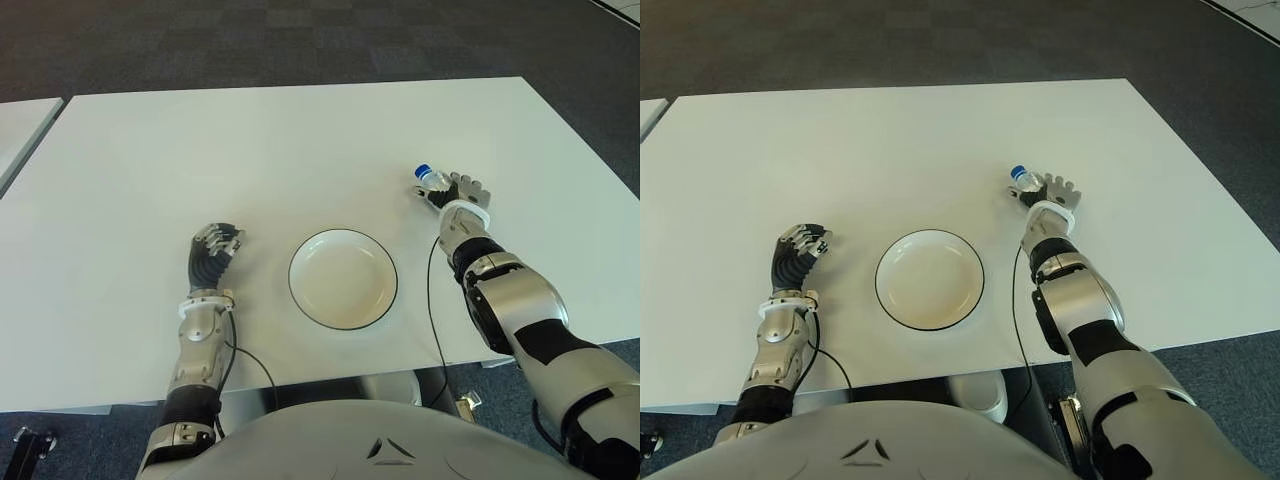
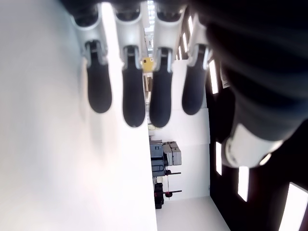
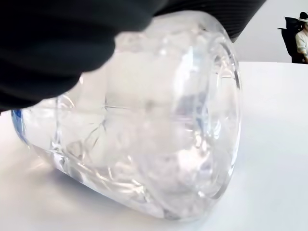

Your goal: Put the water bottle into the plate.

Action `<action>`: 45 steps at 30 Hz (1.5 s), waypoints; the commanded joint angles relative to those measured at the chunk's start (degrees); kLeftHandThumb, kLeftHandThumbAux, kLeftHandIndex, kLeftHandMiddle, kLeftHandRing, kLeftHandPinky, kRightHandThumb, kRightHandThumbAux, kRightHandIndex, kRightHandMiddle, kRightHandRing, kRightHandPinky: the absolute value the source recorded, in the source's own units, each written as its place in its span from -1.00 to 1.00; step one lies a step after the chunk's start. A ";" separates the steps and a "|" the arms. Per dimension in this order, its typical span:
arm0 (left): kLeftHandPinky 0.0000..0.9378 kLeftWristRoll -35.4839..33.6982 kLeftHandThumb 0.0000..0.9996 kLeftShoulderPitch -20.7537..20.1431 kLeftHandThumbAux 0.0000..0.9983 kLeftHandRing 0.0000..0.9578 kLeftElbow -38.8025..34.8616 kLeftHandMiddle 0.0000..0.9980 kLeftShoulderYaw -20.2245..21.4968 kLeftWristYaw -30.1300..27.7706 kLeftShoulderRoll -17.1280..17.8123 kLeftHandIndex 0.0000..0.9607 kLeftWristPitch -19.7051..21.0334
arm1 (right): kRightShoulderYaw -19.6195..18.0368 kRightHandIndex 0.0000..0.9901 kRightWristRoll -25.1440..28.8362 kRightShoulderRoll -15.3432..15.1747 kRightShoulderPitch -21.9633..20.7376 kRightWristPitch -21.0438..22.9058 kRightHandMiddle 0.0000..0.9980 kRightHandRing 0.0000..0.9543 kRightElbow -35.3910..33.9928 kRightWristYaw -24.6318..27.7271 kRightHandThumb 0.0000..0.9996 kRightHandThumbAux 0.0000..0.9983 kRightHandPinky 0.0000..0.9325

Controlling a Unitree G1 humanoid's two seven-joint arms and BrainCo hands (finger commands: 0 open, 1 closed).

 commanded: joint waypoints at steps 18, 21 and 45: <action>0.03 -0.20 0.67 1.66 0.35 0.03 0.23 -0.07 0.40 0.75 -0.47 -0.09 3.25 | -0.44 -0.56 3.19 2.94 4.84 5.71 -1.00 -1.00 2.64 5.68 -0.02 -0.16 -1.00; 0.04 -0.21 0.67 1.63 0.35 0.04 0.18 -0.07 0.45 0.82 -0.52 -0.09 3.40 | -0.84 -0.31 3.65 2.90 4.87 5.64 -1.00 -1.00 2.56 5.76 0.15 0.08 -1.00; 0.03 0.15 0.67 1.86 0.35 0.02 -1.38 -0.08 0.39 1.90 -0.66 -0.09 4.91 | -8.98 -0.12 10.81 2.68 5.79 -2.51 0.12 0.22 1.62 -4.17 0.40 0.43 0.40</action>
